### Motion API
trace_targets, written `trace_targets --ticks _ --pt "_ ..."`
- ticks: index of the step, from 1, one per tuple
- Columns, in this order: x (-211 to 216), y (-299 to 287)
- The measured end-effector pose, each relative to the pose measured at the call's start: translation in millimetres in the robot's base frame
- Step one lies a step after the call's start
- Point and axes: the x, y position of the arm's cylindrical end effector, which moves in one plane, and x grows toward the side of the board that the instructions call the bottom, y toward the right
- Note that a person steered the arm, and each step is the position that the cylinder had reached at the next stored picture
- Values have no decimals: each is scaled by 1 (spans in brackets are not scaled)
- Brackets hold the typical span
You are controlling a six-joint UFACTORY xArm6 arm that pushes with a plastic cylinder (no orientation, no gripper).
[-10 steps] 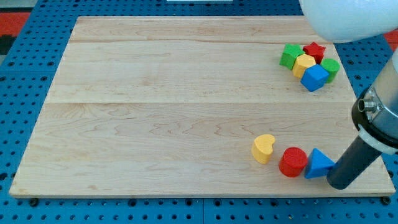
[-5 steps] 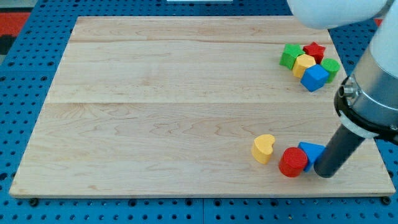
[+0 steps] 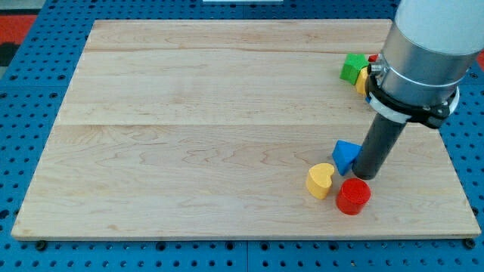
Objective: Slide the triangle towards the top center
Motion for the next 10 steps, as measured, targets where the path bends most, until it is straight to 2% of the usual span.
trace_targets --ticks 6,10 --pt "-49 -58" --pt "-118 -106"
